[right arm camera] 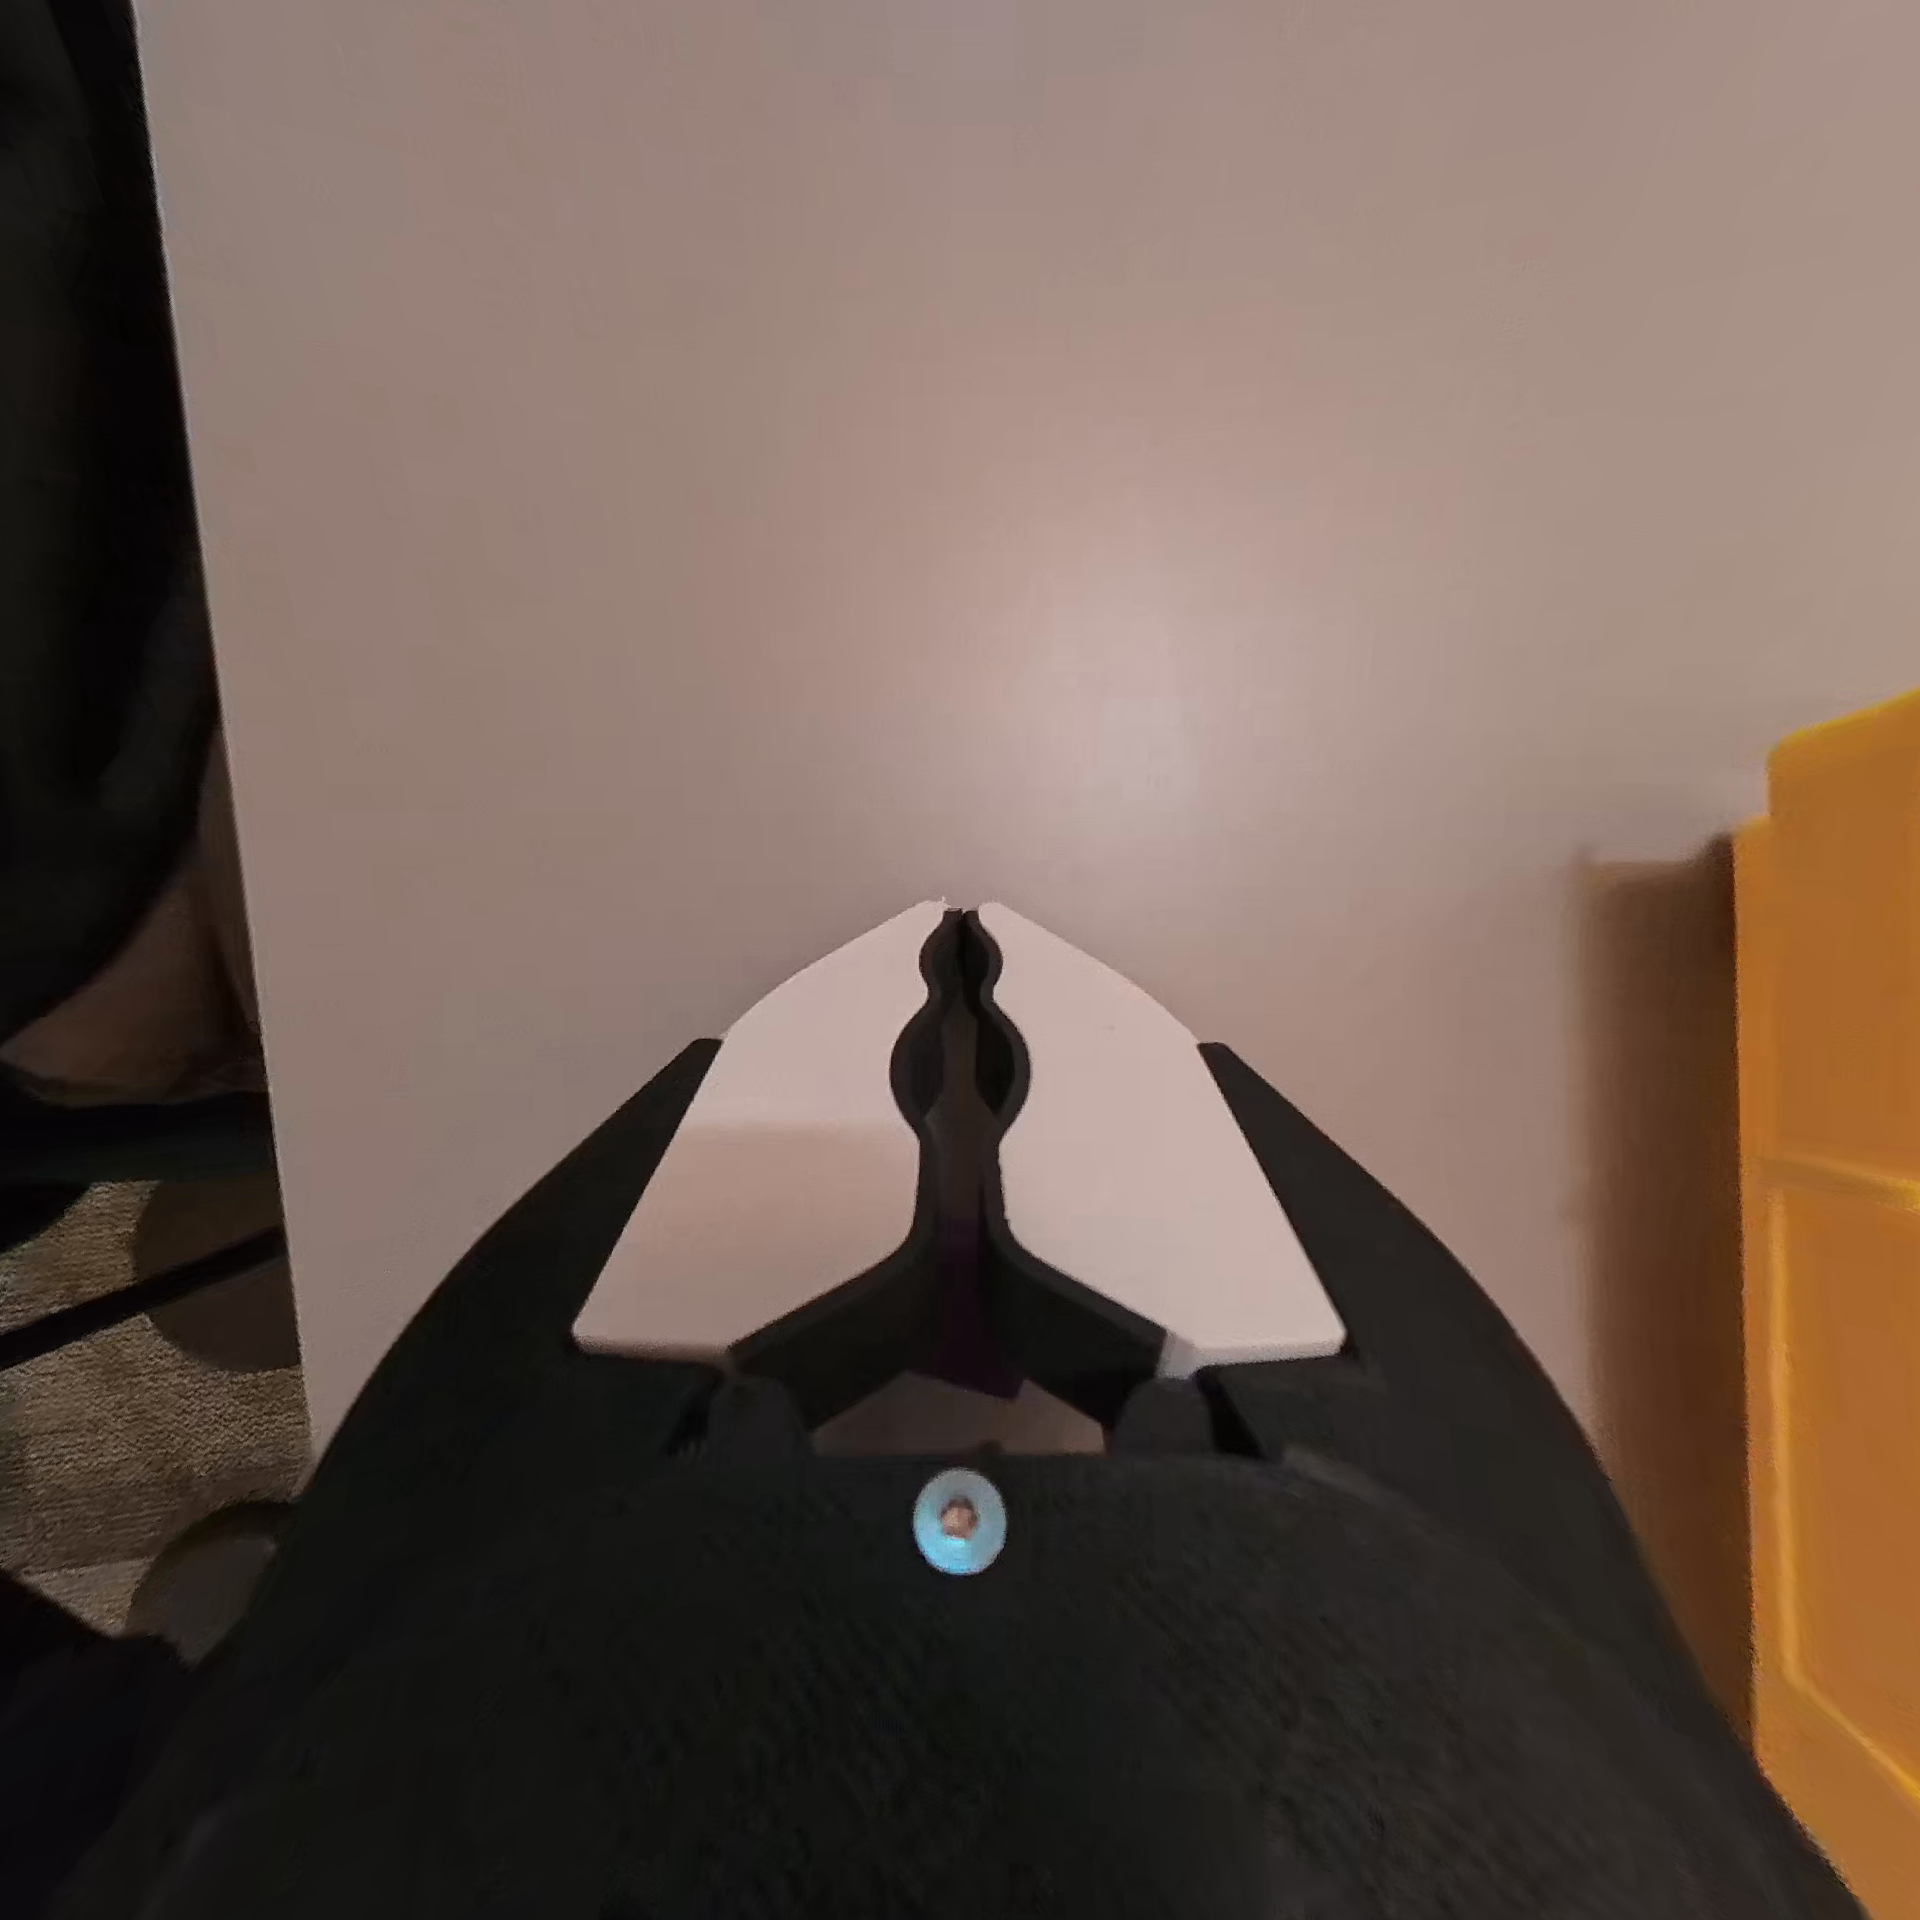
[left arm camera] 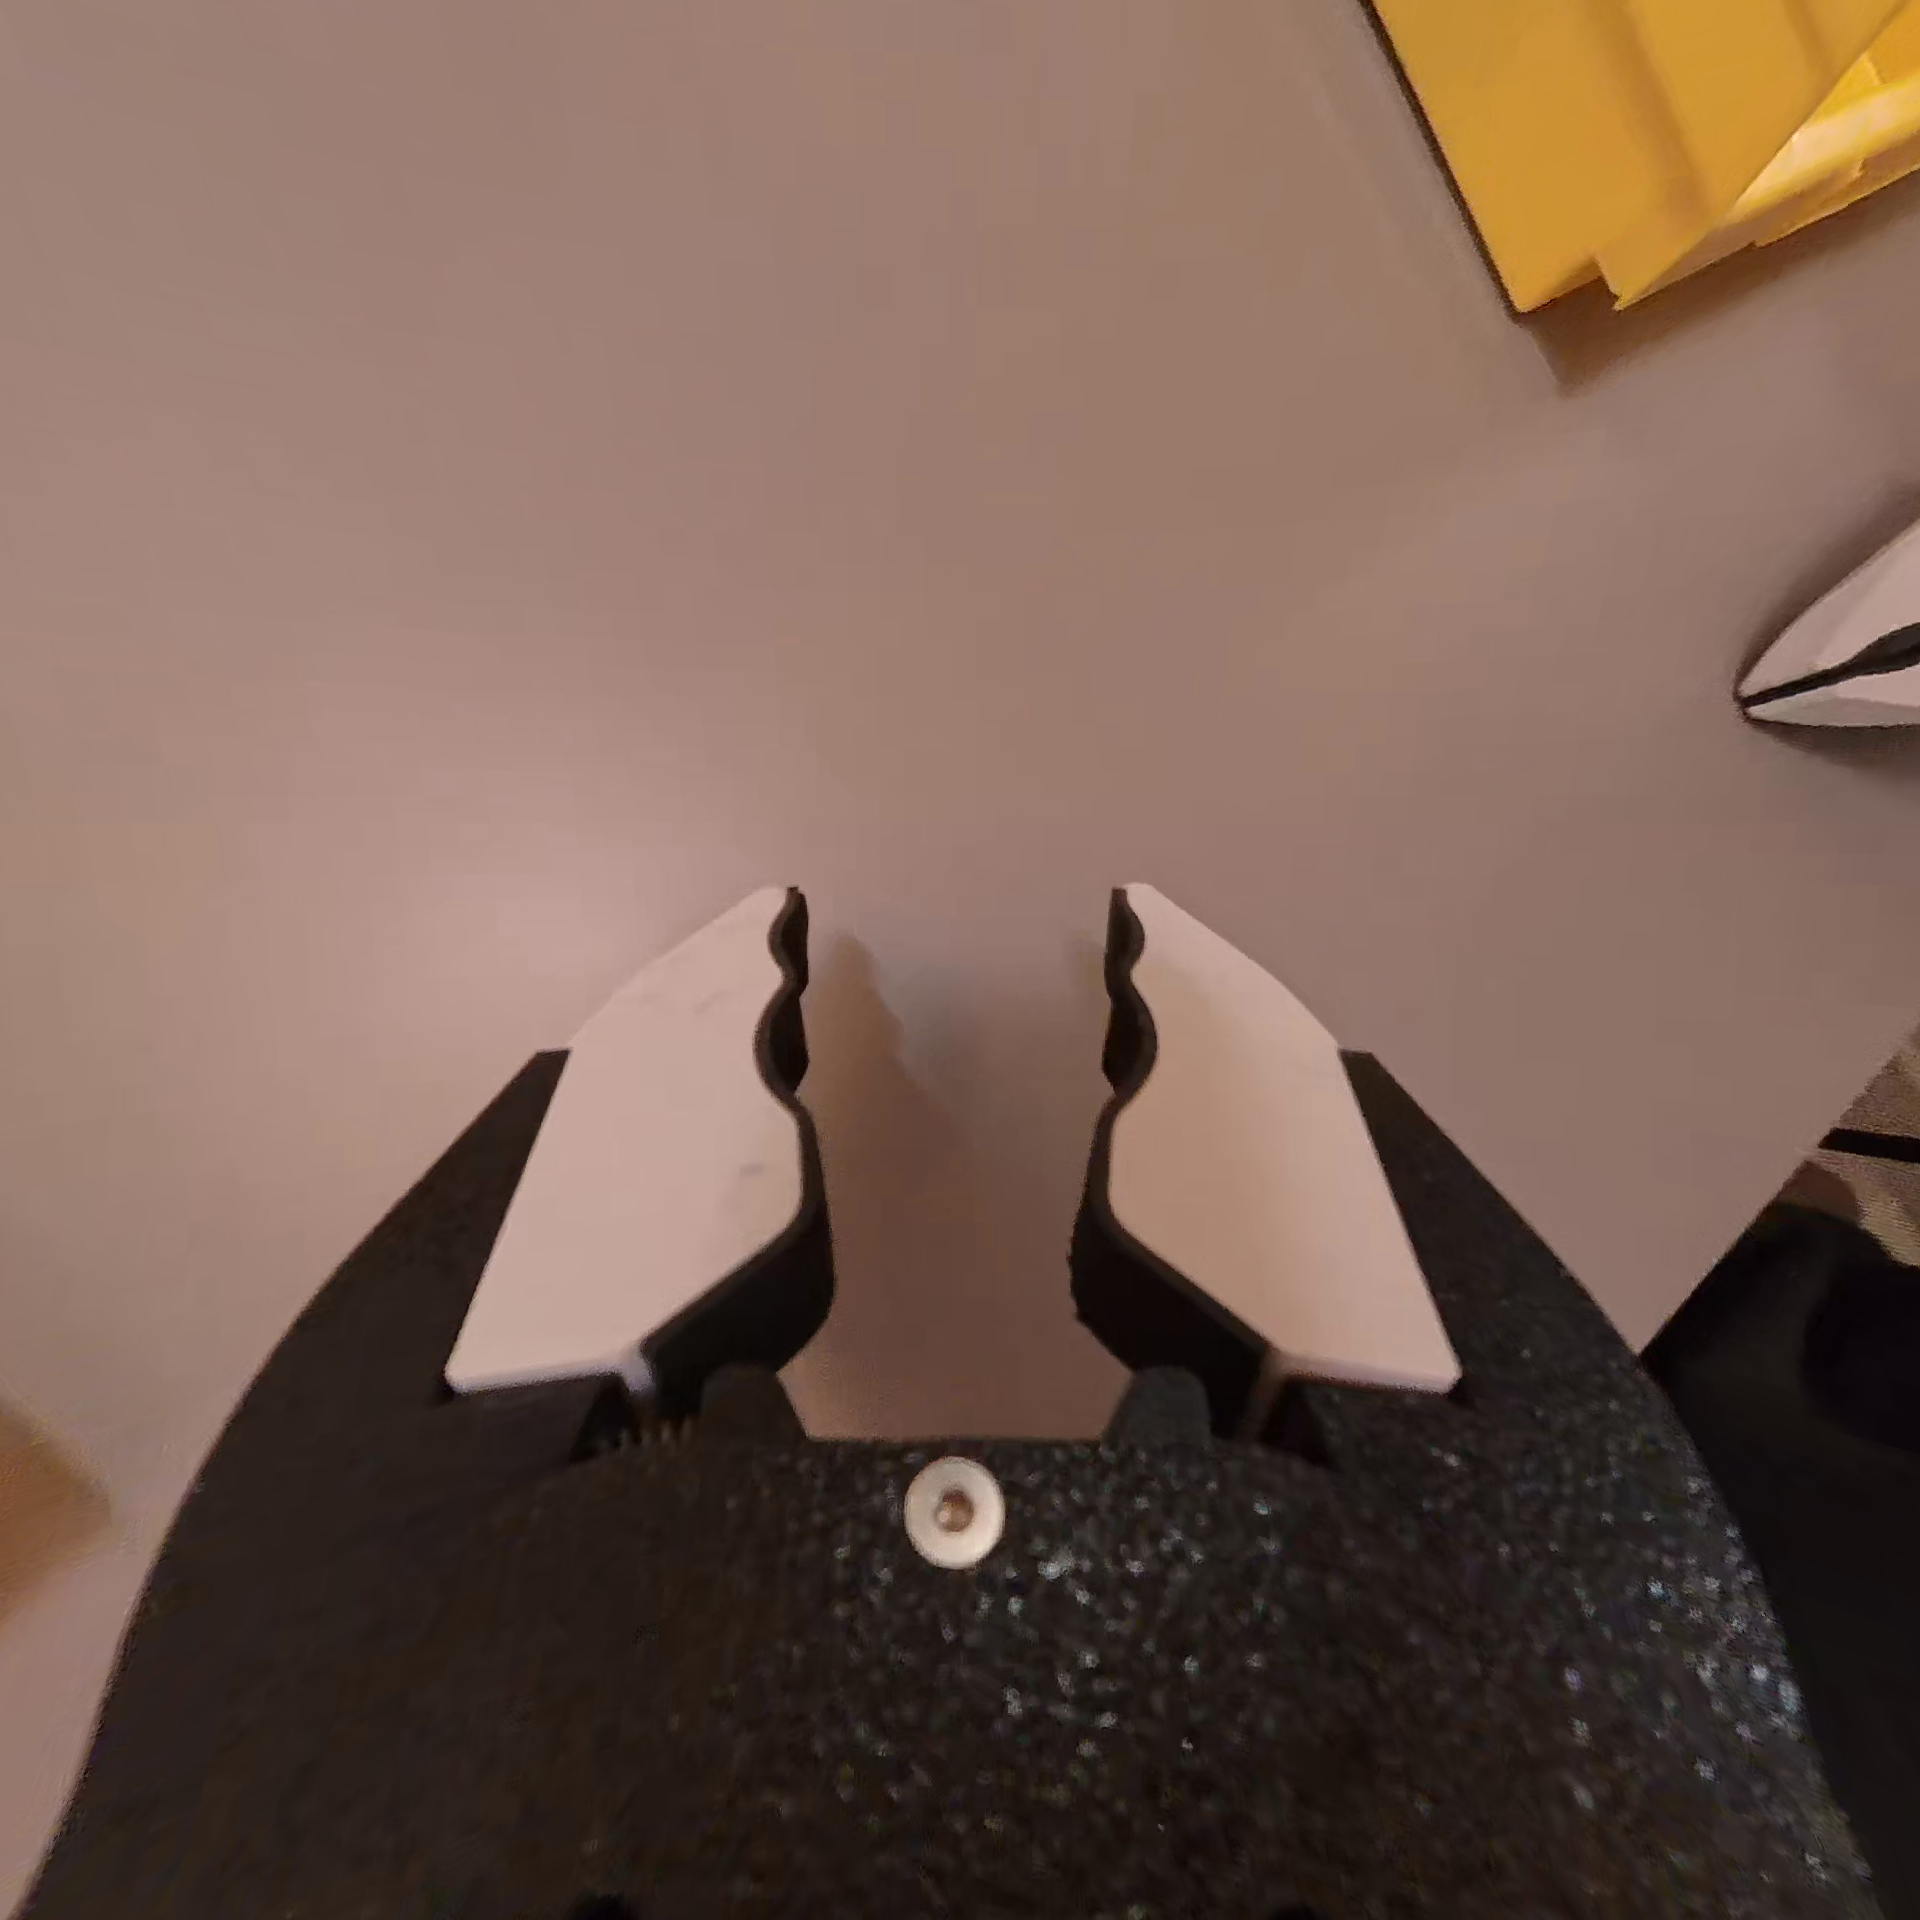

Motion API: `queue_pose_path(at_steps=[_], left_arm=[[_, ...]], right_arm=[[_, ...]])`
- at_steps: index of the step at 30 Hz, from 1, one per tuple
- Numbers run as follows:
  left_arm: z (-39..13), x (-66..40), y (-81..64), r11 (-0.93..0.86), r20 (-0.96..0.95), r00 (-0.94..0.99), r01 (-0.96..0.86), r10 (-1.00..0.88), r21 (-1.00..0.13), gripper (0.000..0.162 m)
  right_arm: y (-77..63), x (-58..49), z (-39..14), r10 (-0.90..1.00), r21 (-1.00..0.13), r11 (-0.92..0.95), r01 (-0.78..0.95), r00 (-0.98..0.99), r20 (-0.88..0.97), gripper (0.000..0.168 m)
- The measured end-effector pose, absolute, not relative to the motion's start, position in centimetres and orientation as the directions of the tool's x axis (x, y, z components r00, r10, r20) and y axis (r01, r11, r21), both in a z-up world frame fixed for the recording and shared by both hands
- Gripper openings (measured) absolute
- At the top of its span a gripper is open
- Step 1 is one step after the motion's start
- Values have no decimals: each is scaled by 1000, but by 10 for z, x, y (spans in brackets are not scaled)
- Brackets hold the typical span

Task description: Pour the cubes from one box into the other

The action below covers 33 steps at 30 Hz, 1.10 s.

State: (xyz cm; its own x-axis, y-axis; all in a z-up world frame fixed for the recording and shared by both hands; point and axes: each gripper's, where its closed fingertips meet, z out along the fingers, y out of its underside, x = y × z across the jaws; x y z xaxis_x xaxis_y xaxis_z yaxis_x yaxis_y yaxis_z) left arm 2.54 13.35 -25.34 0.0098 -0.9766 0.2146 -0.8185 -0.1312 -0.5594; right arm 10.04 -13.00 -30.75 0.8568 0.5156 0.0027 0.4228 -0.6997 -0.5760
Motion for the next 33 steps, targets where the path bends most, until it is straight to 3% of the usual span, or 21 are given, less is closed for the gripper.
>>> queue_pose_path(at_steps=[1,4,6,11,15,19,22,26,30,33], left_arm=[[-256,30,126,-144,233,14,-822,-972,-551,52],[-262,52,96,-147,277,-4,-841,-961,-521,51],[-260,73,73,-118,279,-41,-840,-960,-530,51],[-240,128,24,-56,222,-121,-753,-968,-655,55],[-224,156,10,-81,185,-90,-655,-979,-751,58],[-206,177,-5,-210,295,-63,-559,-954,-802,59],[-196,181,-9,-191,258,-67,-502,-964,-844,59],[-199,177,-16,-190,257,-71,-493,-964,-849,60],[-192,171,-18,-195,281,-116,-475,-953,-858,60],[-191,162,-17,-182,282,-166,-450,-945,-874,59]], right_arm=[[-130,105,-308,511,-562,-704,434,859,25,1],[-131,123,-304,463,-515,-744,426,884,62,1],[-126,130,-289,439,-555,-726,406,895,80,1],[-127,157,-247,235,-708,-666,235,967,100,40],[-151,167,-242,168,-685,-676,271,962,214,67],[-159,159,-229,177,-735,-570,367,928,326,68],[-160,146,-224,216,-792,-482,374,927,306,70],[-169,151,-236,223,-791,-503,348,937,270,82],[-171,147,-242,291,-828,-461,319,936,198,80],[-173,158,-258,274,-790,-533,305,945,180,77]])
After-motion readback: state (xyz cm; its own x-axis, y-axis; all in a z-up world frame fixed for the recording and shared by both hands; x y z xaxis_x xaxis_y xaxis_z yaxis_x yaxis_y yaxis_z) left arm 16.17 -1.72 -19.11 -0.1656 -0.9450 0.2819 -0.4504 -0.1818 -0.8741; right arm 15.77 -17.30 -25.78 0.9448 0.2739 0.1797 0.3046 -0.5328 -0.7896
